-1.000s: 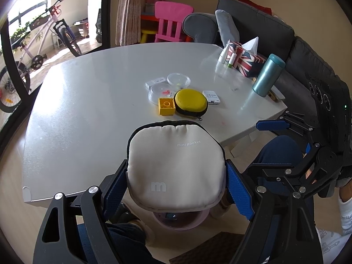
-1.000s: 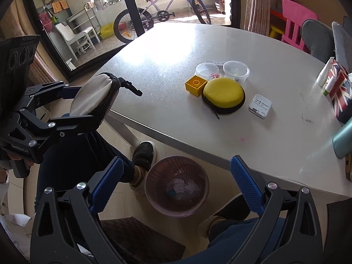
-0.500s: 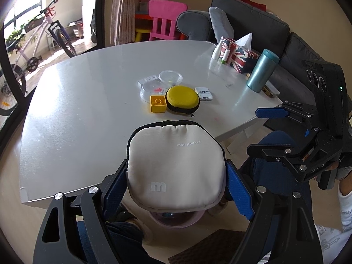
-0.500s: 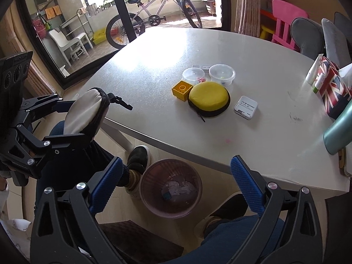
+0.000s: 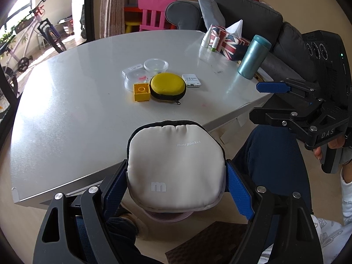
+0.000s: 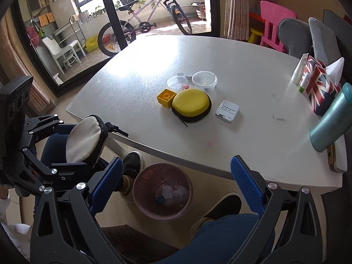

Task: Collect trash
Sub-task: 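Open the left tool to release the beige pouch, then move both open tools back up over the table toward the yellow case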

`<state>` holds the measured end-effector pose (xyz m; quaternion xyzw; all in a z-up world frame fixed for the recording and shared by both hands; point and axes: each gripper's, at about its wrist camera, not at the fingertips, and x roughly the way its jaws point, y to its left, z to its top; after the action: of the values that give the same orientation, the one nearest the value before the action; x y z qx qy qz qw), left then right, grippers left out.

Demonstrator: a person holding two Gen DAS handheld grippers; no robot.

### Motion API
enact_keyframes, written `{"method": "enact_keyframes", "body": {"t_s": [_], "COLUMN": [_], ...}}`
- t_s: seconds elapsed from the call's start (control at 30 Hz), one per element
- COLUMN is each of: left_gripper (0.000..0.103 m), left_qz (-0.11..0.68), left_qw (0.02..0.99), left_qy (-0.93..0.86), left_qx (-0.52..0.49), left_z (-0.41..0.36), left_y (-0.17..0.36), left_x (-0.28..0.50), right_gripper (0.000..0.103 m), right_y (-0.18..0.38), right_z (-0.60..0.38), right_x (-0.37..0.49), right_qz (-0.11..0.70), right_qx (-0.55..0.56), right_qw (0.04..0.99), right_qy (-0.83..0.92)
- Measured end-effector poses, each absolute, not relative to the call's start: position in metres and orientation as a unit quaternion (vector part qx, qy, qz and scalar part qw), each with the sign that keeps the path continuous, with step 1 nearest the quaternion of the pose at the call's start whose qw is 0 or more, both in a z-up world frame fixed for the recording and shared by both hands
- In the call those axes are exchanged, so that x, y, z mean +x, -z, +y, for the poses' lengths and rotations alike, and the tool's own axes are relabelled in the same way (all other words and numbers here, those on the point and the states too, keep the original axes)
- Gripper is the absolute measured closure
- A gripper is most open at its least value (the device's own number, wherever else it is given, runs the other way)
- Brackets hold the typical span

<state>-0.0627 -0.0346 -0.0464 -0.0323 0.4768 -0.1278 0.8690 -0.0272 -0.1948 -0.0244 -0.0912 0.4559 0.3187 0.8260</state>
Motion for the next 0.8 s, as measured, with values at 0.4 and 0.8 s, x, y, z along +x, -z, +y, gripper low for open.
{"method": "enact_keyframes", "body": {"t_s": [0.4, 0.8], "left_gripper": [0.008, 0.007], "left_qz": [0.483, 0.485], "left_qw": [0.863, 0.865], "left_qy": [0.147, 0.125], "left_qx": [-0.031, -0.036], "left_z": [-0.0439, -0.0339], "left_y": [0.0510, 0.0503], "left_x": [-0.0609, -0.0573], "right_gripper": [0.006, 0.006], "right_y": [0.0242, 0.0286], "right_z": [-0.1986, -0.1981], "right_x": [-0.0234, -0.0238], "right_qz": [0.455, 0.457], "right_qx": [-0.085, -0.085], "right_qw": [0.829, 0.828], "right_qy": [-0.314, -0.314]}}
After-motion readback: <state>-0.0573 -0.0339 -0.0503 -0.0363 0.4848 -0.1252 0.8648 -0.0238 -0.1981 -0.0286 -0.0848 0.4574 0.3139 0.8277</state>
